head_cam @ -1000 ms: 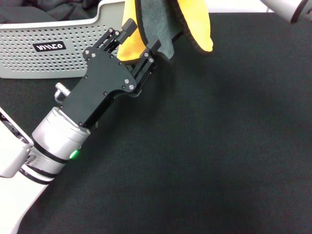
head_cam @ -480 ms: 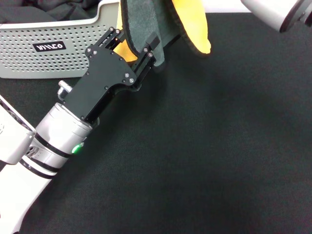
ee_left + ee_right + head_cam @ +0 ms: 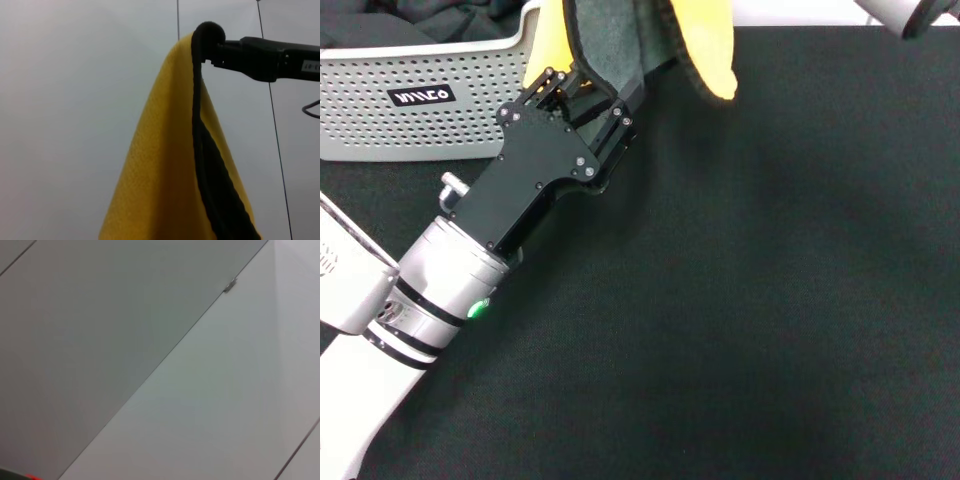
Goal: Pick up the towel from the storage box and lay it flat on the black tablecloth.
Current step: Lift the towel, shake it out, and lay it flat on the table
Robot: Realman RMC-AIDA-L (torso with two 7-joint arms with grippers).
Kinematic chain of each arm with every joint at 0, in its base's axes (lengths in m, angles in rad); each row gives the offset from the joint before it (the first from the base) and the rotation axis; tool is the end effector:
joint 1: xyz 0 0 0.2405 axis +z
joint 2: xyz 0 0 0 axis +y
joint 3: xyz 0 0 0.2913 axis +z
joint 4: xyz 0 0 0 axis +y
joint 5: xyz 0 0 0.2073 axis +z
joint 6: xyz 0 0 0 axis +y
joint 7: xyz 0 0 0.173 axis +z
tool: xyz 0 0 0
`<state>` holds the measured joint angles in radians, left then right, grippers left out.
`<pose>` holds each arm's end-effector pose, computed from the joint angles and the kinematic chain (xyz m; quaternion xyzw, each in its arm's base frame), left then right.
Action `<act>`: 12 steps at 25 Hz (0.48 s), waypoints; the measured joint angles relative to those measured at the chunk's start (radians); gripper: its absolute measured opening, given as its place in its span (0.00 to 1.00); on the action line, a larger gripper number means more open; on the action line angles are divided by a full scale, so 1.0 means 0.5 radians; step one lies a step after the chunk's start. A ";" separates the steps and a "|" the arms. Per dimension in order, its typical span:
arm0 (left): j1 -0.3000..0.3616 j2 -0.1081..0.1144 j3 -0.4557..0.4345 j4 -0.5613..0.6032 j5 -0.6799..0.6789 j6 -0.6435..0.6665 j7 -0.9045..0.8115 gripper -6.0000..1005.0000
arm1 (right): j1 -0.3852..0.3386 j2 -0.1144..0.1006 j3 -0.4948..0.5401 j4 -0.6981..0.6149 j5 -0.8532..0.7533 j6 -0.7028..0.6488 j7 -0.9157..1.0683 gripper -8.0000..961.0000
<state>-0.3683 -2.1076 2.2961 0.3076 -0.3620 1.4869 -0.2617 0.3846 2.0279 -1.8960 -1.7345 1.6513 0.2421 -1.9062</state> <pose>-0.2417 0.3138 -0.0782 -0.7655 -0.0958 -0.4805 0.4171 -0.0021 0.3628 -0.0008 -0.8080 -0.2157 0.2946 0.4624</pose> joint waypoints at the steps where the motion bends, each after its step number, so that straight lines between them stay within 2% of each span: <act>1: 0.002 0.000 0.001 -0.002 0.001 0.000 0.000 0.51 | 0.002 0.000 0.001 -0.001 0.000 0.000 0.000 0.06; 12: 0.016 0.000 0.002 -0.005 0.000 -0.004 -0.001 0.50 | -0.010 -0.003 -0.010 -0.069 -0.007 0.000 -0.001 0.06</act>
<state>-0.3601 -2.1076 2.2972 0.3053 -0.3620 1.4847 -0.2623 0.3793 2.0263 -1.9009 -1.7690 1.6477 0.2422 -1.9066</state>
